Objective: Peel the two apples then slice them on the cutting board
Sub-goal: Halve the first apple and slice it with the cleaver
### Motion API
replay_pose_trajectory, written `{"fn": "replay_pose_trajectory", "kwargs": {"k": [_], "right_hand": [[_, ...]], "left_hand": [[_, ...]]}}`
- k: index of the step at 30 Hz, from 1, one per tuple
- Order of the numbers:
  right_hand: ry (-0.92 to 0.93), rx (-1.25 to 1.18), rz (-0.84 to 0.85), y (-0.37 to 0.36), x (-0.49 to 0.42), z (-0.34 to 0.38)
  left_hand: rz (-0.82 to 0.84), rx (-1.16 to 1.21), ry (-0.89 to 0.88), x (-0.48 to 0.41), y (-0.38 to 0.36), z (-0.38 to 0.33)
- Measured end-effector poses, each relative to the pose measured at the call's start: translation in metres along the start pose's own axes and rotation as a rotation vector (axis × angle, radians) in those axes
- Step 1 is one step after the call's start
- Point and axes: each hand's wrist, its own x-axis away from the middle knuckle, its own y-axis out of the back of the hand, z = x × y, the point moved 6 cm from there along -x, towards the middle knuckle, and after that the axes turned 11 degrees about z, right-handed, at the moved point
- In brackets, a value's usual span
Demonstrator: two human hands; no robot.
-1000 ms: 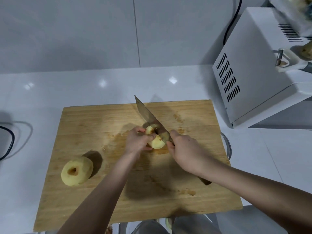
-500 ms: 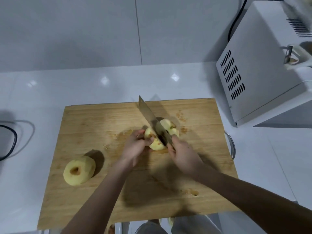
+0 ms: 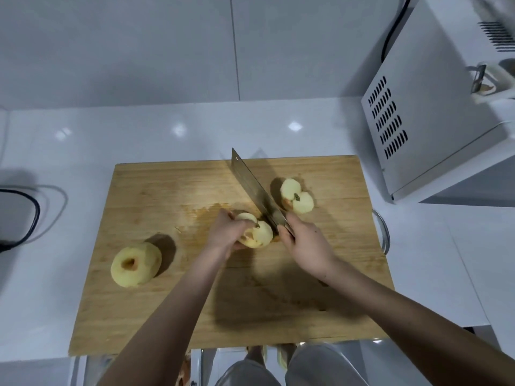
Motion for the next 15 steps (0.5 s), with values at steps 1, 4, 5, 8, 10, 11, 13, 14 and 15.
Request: {"fn": "replay_pose_trajectory", "kwargs": {"k": [1,4,5,8,10,11,13,14,15], "right_hand": [[0.004,-0.008,-0.004,0.000,0.002,-0.001],[0.012,-0.070,-0.044,0.003,0.014,-0.002],[0.011,-0.122,-0.058,0.006,0.018,-0.002],[-0.026,-0.406,-0.040,0.017,0.030,0.002],[-0.065,-0.664,-0.005,0.026,0.036,0.005],[-0.087,-0.778,0.014,0.029,0.038,0.007],[-0.118,-0.901,0.050,0.035,0.043,0.013],[-0.123,-0.917,0.064,0.037,0.045,0.015],[-0.123,-0.921,0.073,0.038,0.046,0.018]], "left_hand": [[0.021,-0.033,0.016,0.001,0.000,0.000],[0.107,-0.080,0.055,0.003,-0.001,0.006],[0.131,-0.076,0.065,0.004,-0.001,0.008],[0.155,0.038,0.071,0.008,0.001,0.014],[0.179,0.212,0.064,0.013,0.001,0.015],[0.196,0.306,0.044,0.016,0.000,0.014],[0.216,0.415,-0.028,0.023,-0.001,0.010],[0.215,0.436,-0.066,0.027,-0.001,0.007],[0.208,0.459,-0.097,0.030,-0.002,0.004]]}}
